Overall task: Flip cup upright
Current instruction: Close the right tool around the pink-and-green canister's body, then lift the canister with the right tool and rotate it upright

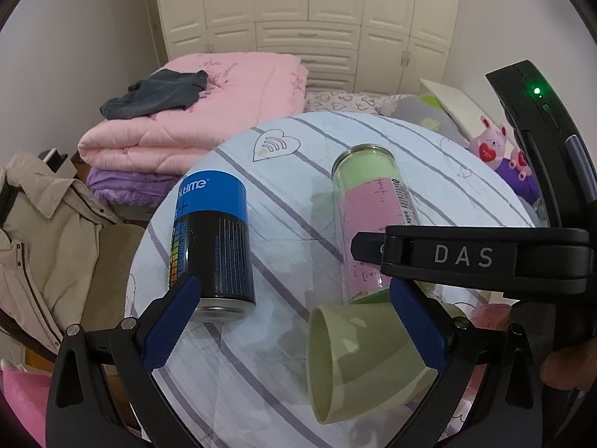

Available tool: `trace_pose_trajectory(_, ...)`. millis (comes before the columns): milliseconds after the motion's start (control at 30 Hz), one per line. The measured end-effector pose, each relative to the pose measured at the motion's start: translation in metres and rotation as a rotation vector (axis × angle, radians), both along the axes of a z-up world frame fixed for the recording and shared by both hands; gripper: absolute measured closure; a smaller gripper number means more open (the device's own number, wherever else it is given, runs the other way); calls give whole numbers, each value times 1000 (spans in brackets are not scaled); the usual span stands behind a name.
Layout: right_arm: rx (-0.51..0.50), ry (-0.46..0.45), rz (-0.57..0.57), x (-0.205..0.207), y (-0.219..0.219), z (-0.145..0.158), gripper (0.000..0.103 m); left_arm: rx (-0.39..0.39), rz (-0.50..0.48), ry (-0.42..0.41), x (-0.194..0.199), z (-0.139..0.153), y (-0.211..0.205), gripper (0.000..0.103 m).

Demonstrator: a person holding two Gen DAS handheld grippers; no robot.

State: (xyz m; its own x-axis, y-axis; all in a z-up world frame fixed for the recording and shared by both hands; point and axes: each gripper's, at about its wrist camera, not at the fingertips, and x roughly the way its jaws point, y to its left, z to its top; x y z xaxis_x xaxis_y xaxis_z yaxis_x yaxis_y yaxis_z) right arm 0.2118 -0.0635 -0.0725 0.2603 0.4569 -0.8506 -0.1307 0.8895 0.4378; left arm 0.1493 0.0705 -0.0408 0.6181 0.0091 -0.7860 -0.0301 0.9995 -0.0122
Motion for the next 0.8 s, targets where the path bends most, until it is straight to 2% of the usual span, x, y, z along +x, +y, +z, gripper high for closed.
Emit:
trace_pose_trajectory(200,-22,-29,9,-2,1,4,34,-4,-2,-10,-4,4,-3,1)
trace_pose_trajectory(800,-63,36,46,19,16,-13,31,22,-3,22,10,-5,-12,1)
